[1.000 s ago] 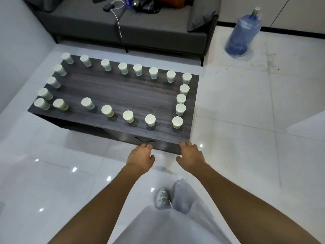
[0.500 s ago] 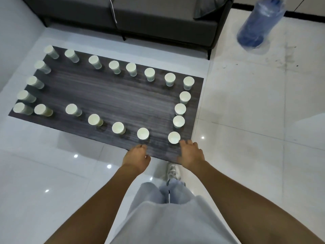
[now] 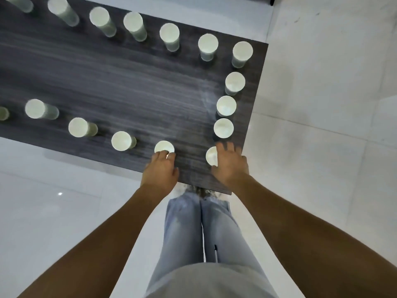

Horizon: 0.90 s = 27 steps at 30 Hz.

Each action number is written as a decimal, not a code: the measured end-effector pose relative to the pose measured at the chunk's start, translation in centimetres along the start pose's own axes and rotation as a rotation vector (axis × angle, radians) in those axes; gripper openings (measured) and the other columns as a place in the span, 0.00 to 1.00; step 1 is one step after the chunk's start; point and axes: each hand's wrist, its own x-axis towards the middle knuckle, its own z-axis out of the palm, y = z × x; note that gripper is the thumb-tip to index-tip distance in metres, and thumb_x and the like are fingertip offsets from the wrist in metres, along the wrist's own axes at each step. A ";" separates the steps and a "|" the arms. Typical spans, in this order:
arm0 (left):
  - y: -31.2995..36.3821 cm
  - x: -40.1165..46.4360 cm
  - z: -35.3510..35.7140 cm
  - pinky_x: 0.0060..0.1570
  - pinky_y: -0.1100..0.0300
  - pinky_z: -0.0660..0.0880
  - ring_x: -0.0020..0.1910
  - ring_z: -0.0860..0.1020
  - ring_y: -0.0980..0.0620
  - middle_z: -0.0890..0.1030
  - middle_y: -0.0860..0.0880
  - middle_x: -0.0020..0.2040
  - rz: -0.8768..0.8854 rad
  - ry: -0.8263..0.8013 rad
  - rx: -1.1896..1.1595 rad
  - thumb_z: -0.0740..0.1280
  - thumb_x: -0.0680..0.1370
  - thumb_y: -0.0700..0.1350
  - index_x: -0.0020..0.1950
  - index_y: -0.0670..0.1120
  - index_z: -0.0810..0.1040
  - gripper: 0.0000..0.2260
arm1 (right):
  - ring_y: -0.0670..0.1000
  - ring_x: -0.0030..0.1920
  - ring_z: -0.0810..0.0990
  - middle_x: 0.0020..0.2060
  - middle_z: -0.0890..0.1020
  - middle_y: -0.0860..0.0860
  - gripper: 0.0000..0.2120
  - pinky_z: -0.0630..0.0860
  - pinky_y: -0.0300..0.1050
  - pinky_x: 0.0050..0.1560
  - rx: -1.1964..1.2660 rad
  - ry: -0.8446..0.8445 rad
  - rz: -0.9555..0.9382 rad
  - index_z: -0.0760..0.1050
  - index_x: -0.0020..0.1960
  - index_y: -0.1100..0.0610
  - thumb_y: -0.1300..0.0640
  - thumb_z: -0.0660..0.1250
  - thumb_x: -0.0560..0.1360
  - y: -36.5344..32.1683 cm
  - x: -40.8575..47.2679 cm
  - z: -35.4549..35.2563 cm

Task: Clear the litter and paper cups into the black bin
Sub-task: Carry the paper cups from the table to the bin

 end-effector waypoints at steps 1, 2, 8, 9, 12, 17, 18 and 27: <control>-0.4 1.2 0.6 0.70 0.50 0.62 0.70 0.64 0.44 0.67 0.44 0.71 0.012 0.016 0.033 0.60 0.80 0.47 0.71 0.44 0.66 0.20 | 0.59 0.65 0.65 0.66 0.66 0.55 0.31 0.70 0.53 0.58 -0.009 0.002 -0.005 0.60 0.72 0.53 0.54 0.69 0.72 -0.1 1.0 0.7; -0.7 2.4 1.2 0.73 0.49 0.57 0.73 0.61 0.44 0.65 0.44 0.73 0.020 0.026 0.058 0.60 0.80 0.48 0.72 0.45 0.65 0.21 | 0.59 0.65 0.65 0.67 0.65 0.55 0.33 0.70 0.54 0.59 -0.019 -0.001 -0.011 0.59 0.72 0.53 0.54 0.70 0.72 -0.1 2.0 1.4; -2.6 7.6 4.7 0.74 0.45 0.49 0.76 0.51 0.41 0.55 0.44 0.77 0.007 -0.029 0.124 0.63 0.79 0.53 0.75 0.50 0.58 0.27 | 0.62 0.70 0.62 0.72 0.61 0.56 0.37 0.69 0.58 0.64 -0.073 -0.022 -0.007 0.59 0.73 0.51 0.55 0.74 0.69 -0.2 6.1 5.7; -2.9 8.1 5.1 0.74 0.44 0.49 0.76 0.50 0.40 0.54 0.44 0.77 0.003 -0.037 0.127 0.64 0.78 0.54 0.75 0.51 0.57 0.28 | 0.63 0.70 0.61 0.73 0.60 0.56 0.37 0.69 0.58 0.65 -0.077 -0.020 -0.005 0.59 0.72 0.51 0.55 0.74 0.69 -0.2 6.4 6.2; -3.4 8.9 6.1 0.73 0.41 0.52 0.76 0.50 0.38 0.53 0.44 0.77 0.002 -0.056 0.121 0.66 0.77 0.51 0.74 0.51 0.59 0.28 | 0.62 0.70 0.62 0.74 0.59 0.56 0.36 0.69 0.58 0.65 -0.079 -0.015 -0.002 0.59 0.73 0.52 0.57 0.73 0.70 -0.3 6.9 7.4; -3.9 9.2 6.7 0.71 0.45 0.61 0.75 0.56 0.41 0.57 0.44 0.76 0.015 -0.037 0.089 0.69 0.76 0.43 0.73 0.50 0.61 0.28 | 0.61 0.70 0.64 0.72 0.63 0.56 0.33 0.71 0.55 0.64 -0.055 -0.005 -0.001 0.63 0.71 0.54 0.60 0.73 0.70 -0.5 6.7 8.2; -3.9 9.2 6.7 0.71 0.46 0.62 0.74 0.57 0.41 0.59 0.44 0.75 0.025 -0.034 0.086 0.69 0.76 0.43 0.73 0.50 0.62 0.28 | 0.60 0.69 0.64 0.71 0.64 0.56 0.32 0.71 0.54 0.64 -0.054 -0.004 -0.001 0.63 0.70 0.54 0.60 0.73 0.71 -0.5 6.7 8.2; -1.5 6.5 2.8 0.67 0.50 0.65 0.71 0.60 0.44 0.62 0.45 0.73 0.173 -0.037 0.181 0.66 0.77 0.44 0.71 0.51 0.63 0.24 | 0.58 0.68 0.66 0.71 0.65 0.55 0.31 0.73 0.53 0.63 0.003 0.041 0.001 0.64 0.70 0.53 0.59 0.73 0.71 -1.8 3.4 4.7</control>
